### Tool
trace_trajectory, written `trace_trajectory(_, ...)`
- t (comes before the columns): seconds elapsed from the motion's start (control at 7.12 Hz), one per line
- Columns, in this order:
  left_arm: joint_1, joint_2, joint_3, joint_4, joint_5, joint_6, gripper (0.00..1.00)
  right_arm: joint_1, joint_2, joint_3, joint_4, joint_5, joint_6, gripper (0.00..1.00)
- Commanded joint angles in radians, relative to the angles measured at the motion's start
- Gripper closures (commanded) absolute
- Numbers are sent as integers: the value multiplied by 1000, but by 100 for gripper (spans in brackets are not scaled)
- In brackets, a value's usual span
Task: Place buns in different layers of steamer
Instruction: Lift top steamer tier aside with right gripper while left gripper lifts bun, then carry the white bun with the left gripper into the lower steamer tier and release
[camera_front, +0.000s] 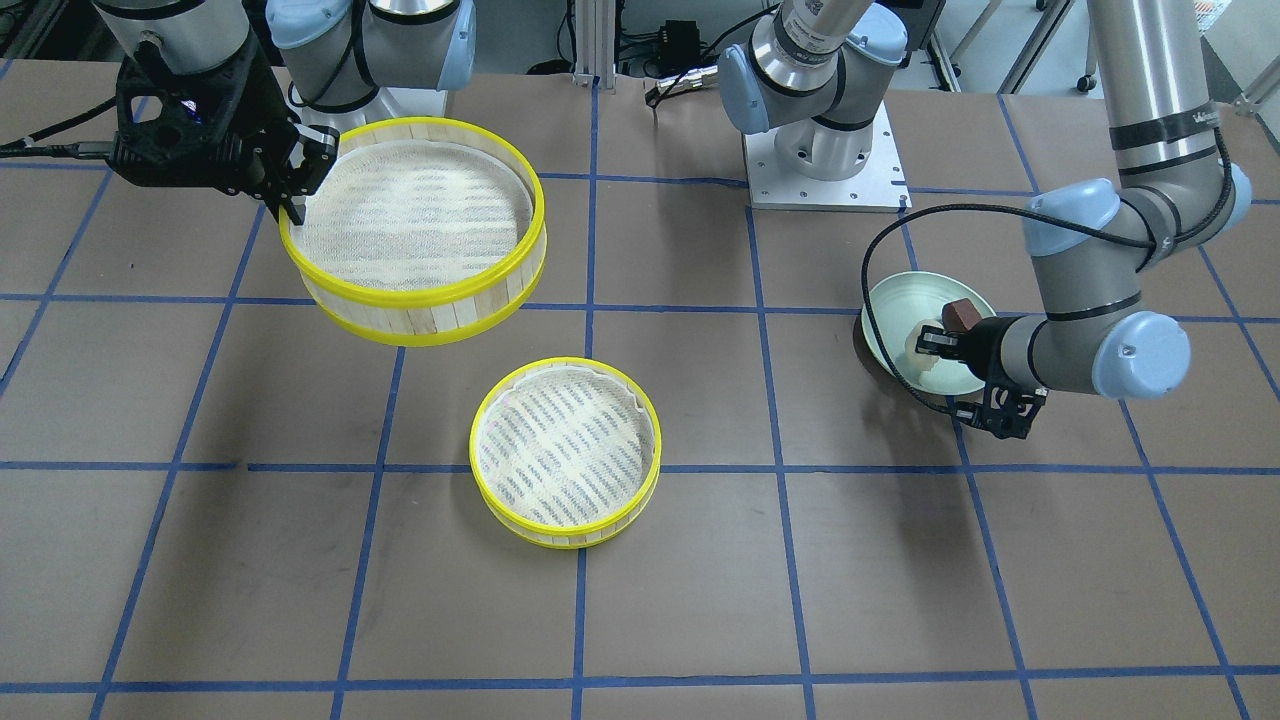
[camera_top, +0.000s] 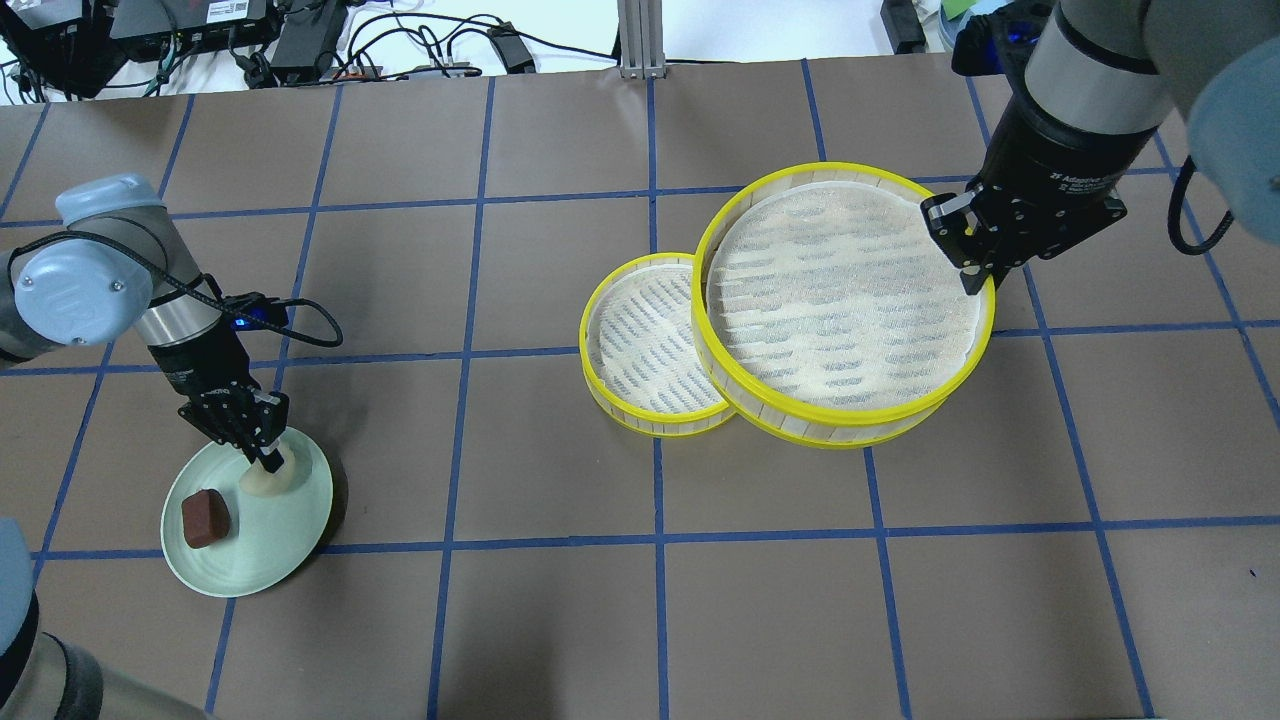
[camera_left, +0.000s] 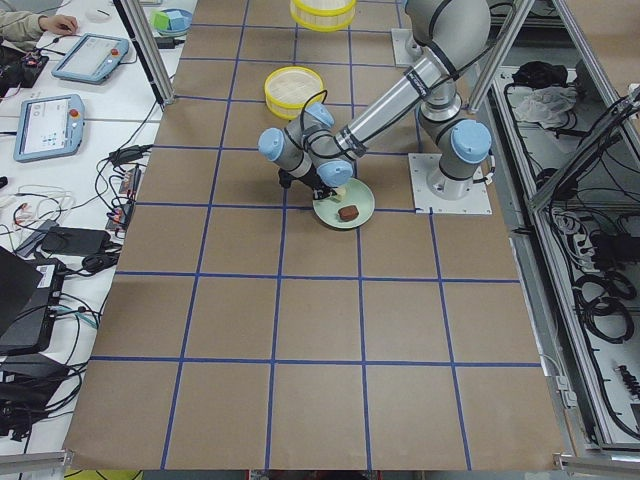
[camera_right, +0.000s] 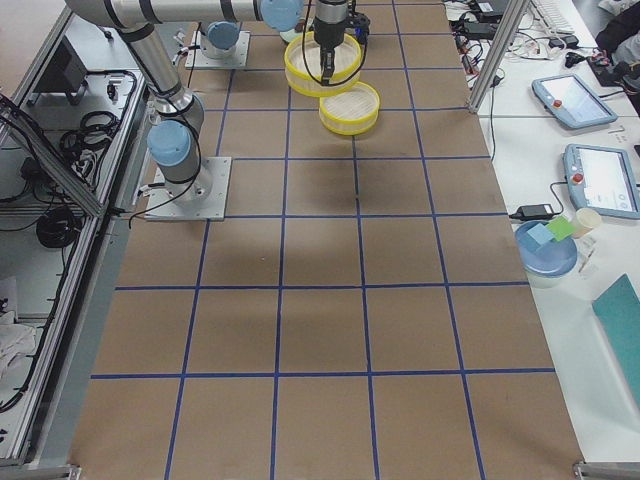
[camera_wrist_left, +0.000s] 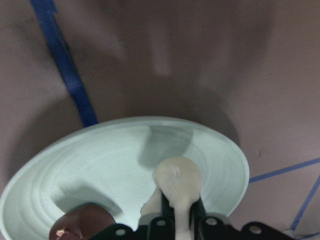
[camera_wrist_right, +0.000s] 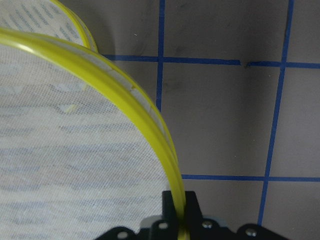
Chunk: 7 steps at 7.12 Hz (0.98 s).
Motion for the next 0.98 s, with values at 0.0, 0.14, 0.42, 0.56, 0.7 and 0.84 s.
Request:
trace_trajectory(0.0, 4, 60, 138, -134, -94, -88, 100, -2, 0, 1, 1, 0, -3, 100)
trace_trajectory(0.14, -18, 67, 167, -133, -156, -162, 100, -2, -2, 1, 1, 1, -3, 100)
trace_trajectory(0.42, -73, 71, 179, -19, -268, -294, 100, -2, -2, 1, 1, 1, -3, 100)
trace_trajectory(0.56, -131, 71, 179, 37, -279, -389, 100, 0, -2, 1, 1, 1, -1, 100)
trace_trajectory(0.7, -188, 55, 179, 112, -347, -490, 100, 0, -2, 1, 1, 1, -1, 100)
trace_trajectory(0.84, -220, 62, 179, 147, -404, -587, 100, 0, -2, 1, 1, 1, -1, 100)
